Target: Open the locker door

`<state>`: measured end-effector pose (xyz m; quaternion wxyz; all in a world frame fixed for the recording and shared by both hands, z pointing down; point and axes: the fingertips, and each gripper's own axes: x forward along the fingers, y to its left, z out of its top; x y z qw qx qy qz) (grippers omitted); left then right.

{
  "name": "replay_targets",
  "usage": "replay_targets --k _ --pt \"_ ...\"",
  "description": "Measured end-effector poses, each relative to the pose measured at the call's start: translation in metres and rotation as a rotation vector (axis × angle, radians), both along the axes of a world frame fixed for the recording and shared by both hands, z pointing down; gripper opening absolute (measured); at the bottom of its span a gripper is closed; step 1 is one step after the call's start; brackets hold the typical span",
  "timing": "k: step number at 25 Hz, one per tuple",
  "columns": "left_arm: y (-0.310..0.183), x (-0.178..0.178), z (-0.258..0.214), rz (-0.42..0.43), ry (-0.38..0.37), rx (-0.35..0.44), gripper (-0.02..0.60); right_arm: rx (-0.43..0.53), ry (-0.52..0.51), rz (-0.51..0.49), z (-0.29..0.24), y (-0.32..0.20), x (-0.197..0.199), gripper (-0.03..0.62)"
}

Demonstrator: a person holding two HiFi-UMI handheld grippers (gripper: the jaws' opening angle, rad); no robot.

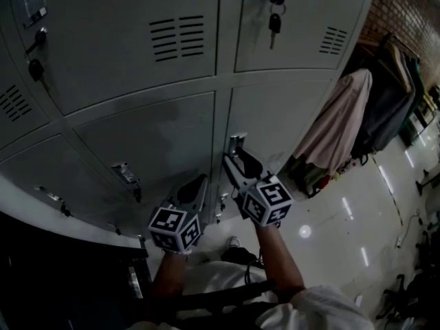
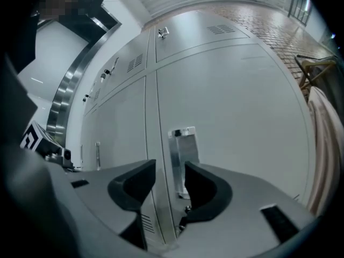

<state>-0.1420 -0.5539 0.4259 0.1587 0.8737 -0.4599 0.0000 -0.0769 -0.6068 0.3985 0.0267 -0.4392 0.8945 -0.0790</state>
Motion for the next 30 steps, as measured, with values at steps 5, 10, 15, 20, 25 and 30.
replay_targets --k 5,10,15,20,25,30 --pt "-0.009 -0.003 0.002 -0.011 -0.014 -0.007 -0.002 -0.002 -0.002 -0.033 -0.001 -0.009 -0.008 0.202" --pt "-0.010 -0.005 0.004 -0.018 -0.020 -0.013 -0.002 -0.007 -0.009 -0.041 0.001 -0.008 -0.011 0.201" --pt "-0.007 -0.008 0.011 -0.021 -0.024 -0.033 -0.002 0.021 0.059 -0.012 0.001 0.001 -0.010 0.199" --pt "-0.001 -0.001 0.011 0.004 0.001 -0.027 -0.002 0.056 0.124 0.024 -0.002 0.016 -0.006 0.171" --pt "0.006 0.002 0.010 0.025 0.013 -0.023 -0.002 0.063 0.146 0.060 -0.002 0.025 -0.001 0.152" --pt "0.011 -0.001 0.015 0.026 0.001 -0.041 -0.002 0.048 0.197 0.109 -0.001 0.027 0.004 0.114"
